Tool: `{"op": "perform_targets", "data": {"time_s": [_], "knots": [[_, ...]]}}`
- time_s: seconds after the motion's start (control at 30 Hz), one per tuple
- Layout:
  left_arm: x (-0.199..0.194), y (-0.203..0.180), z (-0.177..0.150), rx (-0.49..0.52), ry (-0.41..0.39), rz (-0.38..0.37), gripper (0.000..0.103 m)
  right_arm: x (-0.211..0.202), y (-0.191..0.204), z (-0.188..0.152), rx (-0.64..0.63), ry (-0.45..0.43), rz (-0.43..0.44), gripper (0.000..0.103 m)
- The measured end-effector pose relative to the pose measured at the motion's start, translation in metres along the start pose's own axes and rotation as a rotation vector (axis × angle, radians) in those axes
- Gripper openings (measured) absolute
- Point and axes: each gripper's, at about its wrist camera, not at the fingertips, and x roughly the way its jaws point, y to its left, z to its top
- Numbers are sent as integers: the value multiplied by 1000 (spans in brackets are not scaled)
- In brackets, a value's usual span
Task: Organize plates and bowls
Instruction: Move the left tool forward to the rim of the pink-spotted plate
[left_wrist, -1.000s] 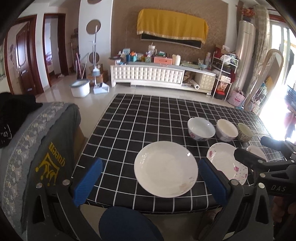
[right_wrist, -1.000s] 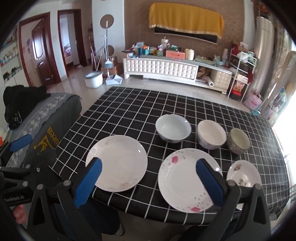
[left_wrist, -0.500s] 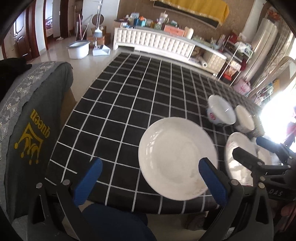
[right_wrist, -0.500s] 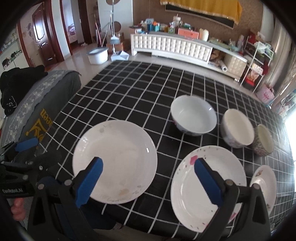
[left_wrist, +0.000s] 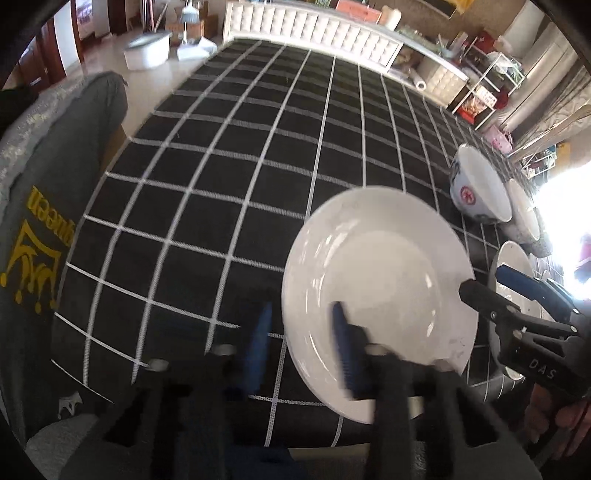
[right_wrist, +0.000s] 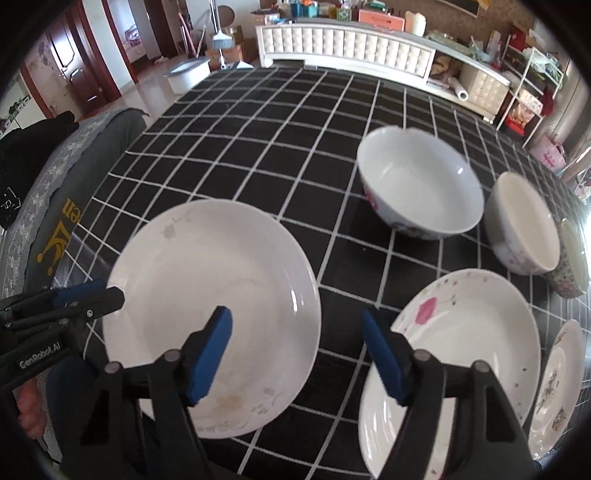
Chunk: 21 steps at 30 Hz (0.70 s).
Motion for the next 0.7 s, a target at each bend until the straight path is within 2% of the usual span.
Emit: {"op": "perform_targets", "data": {"time_s": [0.07, 0.17, 0.23, 0.37, 0.43, 0.53, 0.7], "knots": [[6, 1, -1, 5, 9, 12, 25, 5, -1, -1, 9, 14, 2, 70], [13, 2, -2, 3, 23, 17, 25, 8, -2, -2, 6, 26, -3, 59], [16, 1, -2, 4, 28, 25, 19, 11, -2, -3, 1, 30, -15, 50], [18, 0, -2, 5, 28, 28, 18, 15, -6, -5, 9, 40, -29, 43], [19, -4, -2, 18, 26, 27, 14, 18, -7, -7, 17, 46, -25, 36], [17, -6, -4, 43, 15, 40, 14, 18, -8, -8, 28, 52, -3, 26], [14, -4, -5, 46, 12, 36, 13, 13, -6, -11, 29, 23, 7, 23]]}}
